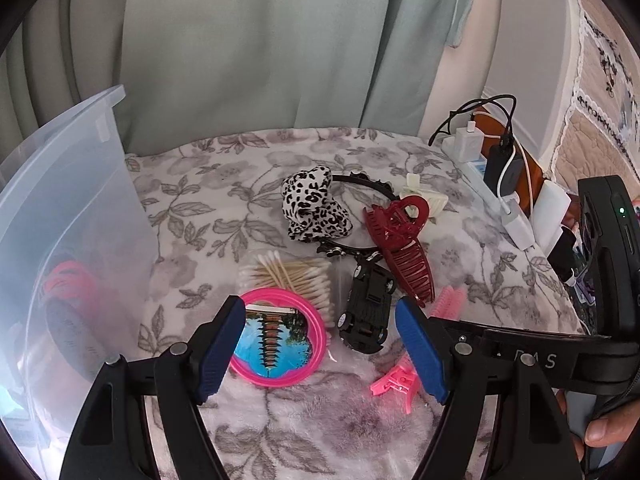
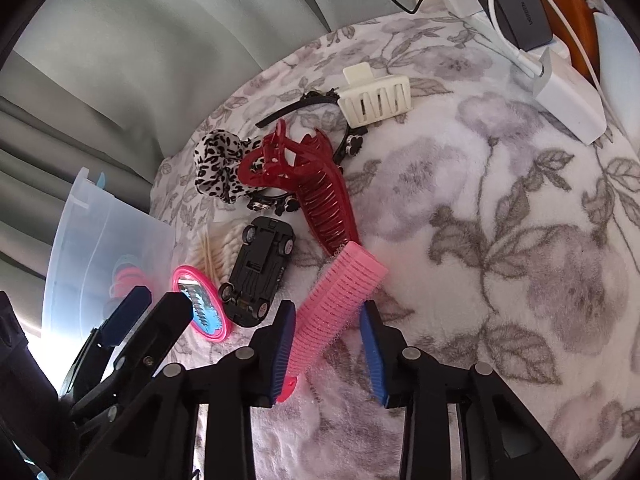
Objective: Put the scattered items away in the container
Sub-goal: 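Grasp the black toy car with left tool while right tool grasps pink hair roller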
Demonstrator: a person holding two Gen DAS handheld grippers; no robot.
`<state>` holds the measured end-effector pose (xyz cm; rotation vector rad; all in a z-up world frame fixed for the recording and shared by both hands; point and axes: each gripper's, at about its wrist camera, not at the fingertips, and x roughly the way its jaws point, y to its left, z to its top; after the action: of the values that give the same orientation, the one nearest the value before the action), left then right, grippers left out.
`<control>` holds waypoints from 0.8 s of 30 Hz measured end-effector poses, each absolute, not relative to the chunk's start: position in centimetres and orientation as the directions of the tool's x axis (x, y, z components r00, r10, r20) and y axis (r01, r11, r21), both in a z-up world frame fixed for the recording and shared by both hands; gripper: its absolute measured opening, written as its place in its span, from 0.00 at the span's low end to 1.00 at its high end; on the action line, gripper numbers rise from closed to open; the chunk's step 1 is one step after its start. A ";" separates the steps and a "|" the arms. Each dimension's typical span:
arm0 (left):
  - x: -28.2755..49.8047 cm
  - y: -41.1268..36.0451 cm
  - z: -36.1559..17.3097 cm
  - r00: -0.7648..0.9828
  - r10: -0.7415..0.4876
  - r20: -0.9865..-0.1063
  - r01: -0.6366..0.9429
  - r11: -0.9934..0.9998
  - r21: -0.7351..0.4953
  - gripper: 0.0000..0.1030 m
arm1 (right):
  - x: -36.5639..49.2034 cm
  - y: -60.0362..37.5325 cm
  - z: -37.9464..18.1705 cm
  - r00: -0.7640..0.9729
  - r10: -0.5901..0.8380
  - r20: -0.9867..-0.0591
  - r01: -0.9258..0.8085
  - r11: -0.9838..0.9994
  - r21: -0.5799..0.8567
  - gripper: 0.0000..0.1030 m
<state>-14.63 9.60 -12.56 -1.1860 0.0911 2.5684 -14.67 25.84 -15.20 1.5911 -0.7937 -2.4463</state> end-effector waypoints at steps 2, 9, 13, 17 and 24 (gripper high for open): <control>-14.8 10.4 -12.7 -0.599 0.261 -0.757 -0.327 -0.943 -0.067 0.76 | -14.6 26.6 -15.1 -0.449 -0.354 -0.820 -0.195 -0.857 0.477 0.35; -15.9 13.7 -13.8 -0.542 0.273 -0.795 -0.415 -0.909 -0.030 0.76 | -14.1 31.2 -14.5 -0.472 -0.300 -0.829 -0.264 -0.849 0.458 0.35; -16.7 15.4 -15.1 -0.534 0.217 -0.817 -0.426 -0.904 0.038 0.76 | -13.6 33.3 -14.8 -0.472 -0.304 -0.827 -0.300 -0.827 0.476 0.35; -17.2 16.0 -16.1 -0.532 0.172 -0.829 -0.411 -0.909 0.075 0.76 | -13.9 33.4 -15.1 -0.467 -0.315 -0.826 -0.299 -0.823 0.483 0.37; -17.3 16.6 -16.8 -0.554 0.140 -0.820 -0.402 -0.908 0.116 0.75 | -14.5 32.9 -15.7 -0.457 -0.316 -0.832 -0.322 -0.813 0.485 0.42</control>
<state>-17.30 16.59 -16.82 -1.2757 0.4200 2.4893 -14.53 32.86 -15.74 1.6388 -0.9619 -2.5066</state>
